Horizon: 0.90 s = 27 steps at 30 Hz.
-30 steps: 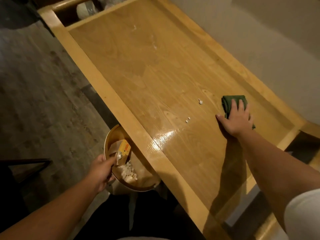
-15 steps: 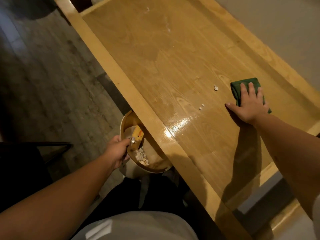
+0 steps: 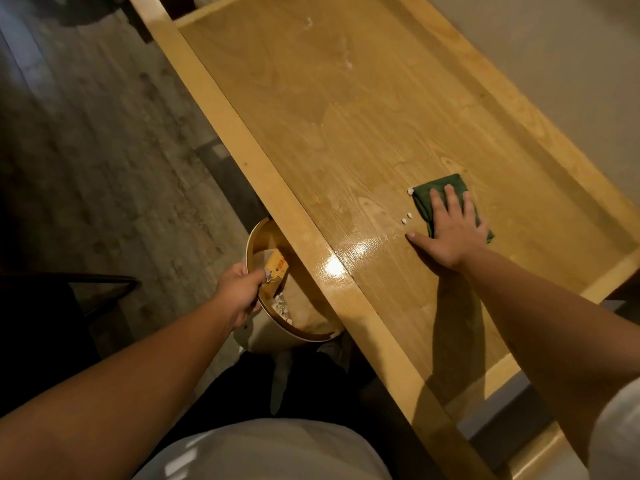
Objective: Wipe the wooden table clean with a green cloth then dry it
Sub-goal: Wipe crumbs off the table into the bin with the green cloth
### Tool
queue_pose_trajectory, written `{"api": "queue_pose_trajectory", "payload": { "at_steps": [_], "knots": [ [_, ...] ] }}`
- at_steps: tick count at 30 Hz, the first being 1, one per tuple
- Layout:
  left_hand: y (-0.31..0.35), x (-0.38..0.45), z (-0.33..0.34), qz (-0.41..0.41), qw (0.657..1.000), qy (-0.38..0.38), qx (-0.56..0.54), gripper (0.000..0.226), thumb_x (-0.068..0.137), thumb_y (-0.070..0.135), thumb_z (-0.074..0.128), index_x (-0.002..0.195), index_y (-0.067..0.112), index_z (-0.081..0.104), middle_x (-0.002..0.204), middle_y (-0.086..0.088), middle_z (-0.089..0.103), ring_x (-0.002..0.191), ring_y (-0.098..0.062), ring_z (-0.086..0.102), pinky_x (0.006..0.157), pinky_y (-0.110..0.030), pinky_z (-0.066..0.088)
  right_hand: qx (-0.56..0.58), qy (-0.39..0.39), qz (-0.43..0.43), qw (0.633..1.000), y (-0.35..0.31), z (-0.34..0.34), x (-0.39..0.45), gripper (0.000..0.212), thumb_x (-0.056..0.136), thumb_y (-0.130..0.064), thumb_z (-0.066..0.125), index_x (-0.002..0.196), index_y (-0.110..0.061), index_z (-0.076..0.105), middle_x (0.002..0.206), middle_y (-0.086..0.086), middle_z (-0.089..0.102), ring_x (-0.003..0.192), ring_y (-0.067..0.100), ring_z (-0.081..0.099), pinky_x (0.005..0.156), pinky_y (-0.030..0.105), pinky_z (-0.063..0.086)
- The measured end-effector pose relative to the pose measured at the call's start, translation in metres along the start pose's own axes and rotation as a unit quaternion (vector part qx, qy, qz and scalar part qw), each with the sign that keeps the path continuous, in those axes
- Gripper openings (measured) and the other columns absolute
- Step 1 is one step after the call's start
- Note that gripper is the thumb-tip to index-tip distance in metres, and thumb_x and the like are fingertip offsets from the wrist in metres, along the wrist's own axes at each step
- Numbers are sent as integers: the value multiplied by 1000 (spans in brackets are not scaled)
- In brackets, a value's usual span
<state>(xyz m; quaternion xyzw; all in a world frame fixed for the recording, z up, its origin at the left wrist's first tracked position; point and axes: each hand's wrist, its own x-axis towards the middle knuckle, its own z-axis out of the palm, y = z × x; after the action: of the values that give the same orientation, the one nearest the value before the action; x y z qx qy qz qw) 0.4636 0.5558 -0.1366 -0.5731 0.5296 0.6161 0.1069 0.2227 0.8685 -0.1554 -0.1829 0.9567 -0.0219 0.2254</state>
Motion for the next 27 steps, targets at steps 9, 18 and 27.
{"api": "queue_pose_trajectory", "payload": {
  "at_steps": [9,18,27],
  "knots": [
    [-3,5,-3,17,1000,-4,19,8,92,12,63,88,14,56,55,-3,62,38,-11,55,35,-21,38,-19,2,-48,999,-50,20,-27,105,71,-93,18,154,-36,-14,165,-5,-16,151,27,-15,115,63,12],
    [-3,5,-1,29,999,2,24,6,93,14,61,91,14,55,73,-12,62,46,-15,55,36,-22,39,-9,4,-98,995,-126,51,-78,92,82,-82,20,153,-33,-14,166,-2,-13,150,29,-13,113,63,11],
    [-2,1,-3,29,999,-8,22,8,92,11,60,97,10,53,85,-18,57,51,-19,50,36,-20,35,6,86,-160,983,-200,86,-131,90,67,-29,82,146,-23,39,154,6,42,131,38,46,92,58,45]
  ]
}}
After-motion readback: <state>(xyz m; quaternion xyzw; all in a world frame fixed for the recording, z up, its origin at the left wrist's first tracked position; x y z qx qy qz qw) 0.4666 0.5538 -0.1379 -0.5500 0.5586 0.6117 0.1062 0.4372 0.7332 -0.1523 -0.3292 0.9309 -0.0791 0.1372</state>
